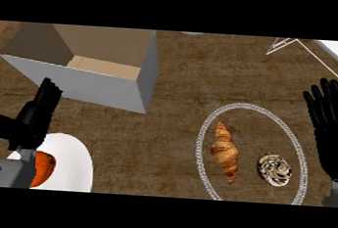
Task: Pick the croissant from the placemat and place it in the tiered shelf
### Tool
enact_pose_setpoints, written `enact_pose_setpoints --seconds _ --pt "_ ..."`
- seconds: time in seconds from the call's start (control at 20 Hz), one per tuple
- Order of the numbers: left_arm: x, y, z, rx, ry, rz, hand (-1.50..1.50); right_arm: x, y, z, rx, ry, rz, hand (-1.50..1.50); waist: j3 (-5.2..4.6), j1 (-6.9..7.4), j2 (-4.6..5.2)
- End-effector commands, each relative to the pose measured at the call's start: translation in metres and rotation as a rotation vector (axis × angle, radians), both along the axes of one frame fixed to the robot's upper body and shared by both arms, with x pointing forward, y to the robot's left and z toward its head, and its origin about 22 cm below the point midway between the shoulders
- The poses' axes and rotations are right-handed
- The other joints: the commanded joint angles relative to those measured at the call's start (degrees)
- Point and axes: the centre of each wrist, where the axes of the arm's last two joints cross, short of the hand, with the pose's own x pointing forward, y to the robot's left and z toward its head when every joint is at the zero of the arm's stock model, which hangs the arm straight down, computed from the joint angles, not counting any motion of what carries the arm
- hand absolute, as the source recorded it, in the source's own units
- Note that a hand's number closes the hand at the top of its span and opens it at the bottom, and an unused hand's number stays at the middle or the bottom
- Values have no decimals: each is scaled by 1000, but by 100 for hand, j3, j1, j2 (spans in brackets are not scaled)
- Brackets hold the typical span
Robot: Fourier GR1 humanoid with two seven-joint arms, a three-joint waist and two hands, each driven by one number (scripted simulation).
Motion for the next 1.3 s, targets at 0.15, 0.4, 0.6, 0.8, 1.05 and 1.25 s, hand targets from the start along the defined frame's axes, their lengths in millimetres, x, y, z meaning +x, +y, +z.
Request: enact_pose_setpoints --seconds 0.15,0.4,0.6,0.8,1.05,1.25 --pt "-13 26 -3 87 142 49 0 15 74 7 -193 -79 -120 150 -123 373 -130" --pt "-26 33 -16 68 196 76 0 1 6 -42 -508 99 -626 150 -194 107 -64" --pt "-28 31 -16 65 244 43 0 -6 108 -70 -496 56 -581 -150 -142 377 -106" --pt "-26 29 -11 65 240 49 0 -21 169 -81 -513 106 -557 -150 -151 305 -142" --pt "-38 46 -10 70 256 76 0 -31 137 -115 -793 287 -636 -150 -184 207 -159" --pt "-39 47 -12 65 255 85 0 -28 136 -110 -931 456 -594 -150 -212 116 -150"
